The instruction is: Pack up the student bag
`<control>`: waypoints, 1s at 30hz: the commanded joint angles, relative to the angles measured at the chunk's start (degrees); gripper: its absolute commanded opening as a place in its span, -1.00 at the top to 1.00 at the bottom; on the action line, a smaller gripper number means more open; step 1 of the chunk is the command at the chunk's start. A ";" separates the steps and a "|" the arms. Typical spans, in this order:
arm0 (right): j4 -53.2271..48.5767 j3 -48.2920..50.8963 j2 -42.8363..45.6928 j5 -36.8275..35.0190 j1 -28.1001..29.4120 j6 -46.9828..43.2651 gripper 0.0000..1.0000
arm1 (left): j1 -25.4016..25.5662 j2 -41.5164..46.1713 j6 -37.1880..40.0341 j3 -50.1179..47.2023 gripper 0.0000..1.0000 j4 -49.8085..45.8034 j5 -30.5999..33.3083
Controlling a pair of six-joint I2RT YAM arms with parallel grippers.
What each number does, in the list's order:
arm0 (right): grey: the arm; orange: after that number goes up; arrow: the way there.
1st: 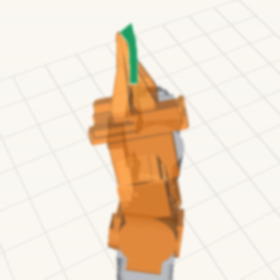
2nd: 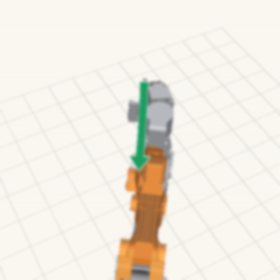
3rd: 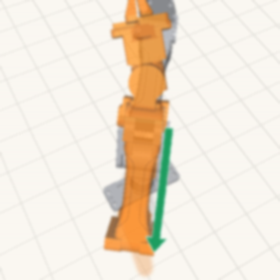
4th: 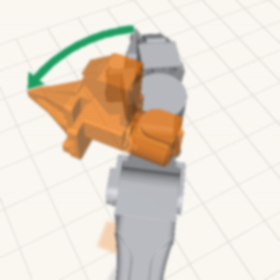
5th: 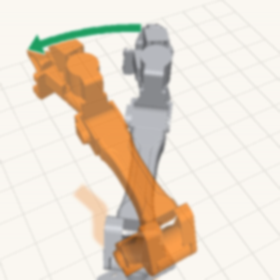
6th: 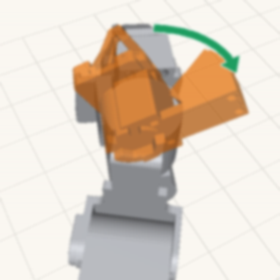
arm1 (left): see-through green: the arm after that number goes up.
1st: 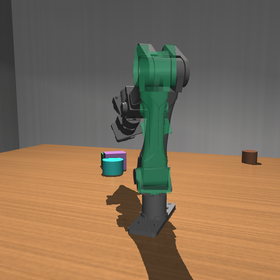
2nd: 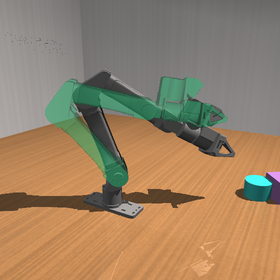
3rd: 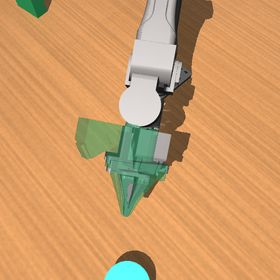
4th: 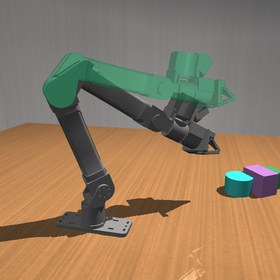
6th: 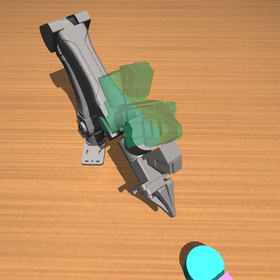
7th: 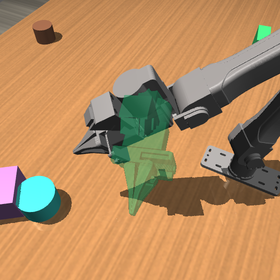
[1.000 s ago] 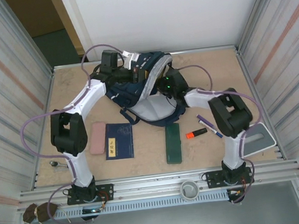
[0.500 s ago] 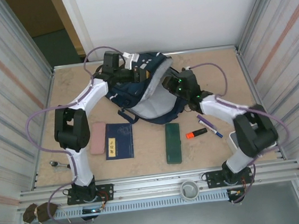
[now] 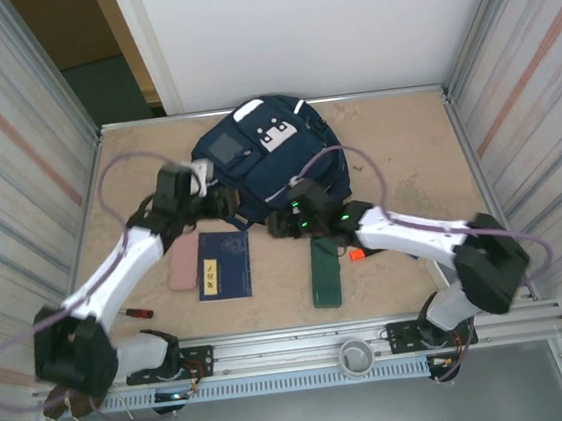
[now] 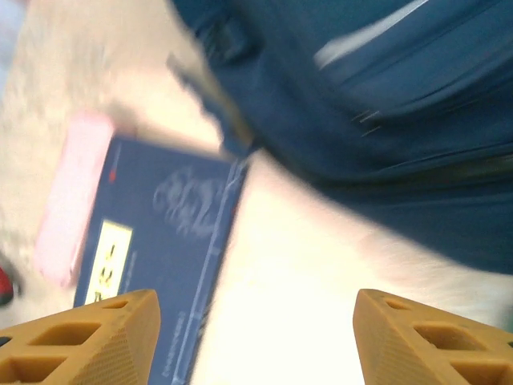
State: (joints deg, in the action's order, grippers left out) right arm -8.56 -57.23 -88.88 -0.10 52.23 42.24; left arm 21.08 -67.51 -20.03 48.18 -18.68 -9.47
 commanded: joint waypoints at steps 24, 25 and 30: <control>0.22 -8.16 -16.28 9.32 3.25 0.25 -0.43 | 10.02 15.08 -22.53 -22.59 -0.31 -20.42 12.45; 0.21 -8.16 -16.24 9.39 3.10 0.23 -0.44 | 9.72 14.36 -22.12 -22.69 -0.31 -19.69 12.00; 0.21 -7.99 -16.42 10.46 2.38 0.16 -0.44 | 8.97 10.86 -19.36 -22.79 -0.33 -13.68 7.01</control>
State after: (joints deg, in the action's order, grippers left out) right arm -7.64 -65.56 -105.84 9.13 55.05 41.93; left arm 30.33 -55.55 -41.34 25.58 -36.80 0.62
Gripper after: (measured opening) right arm 0.720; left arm 0.663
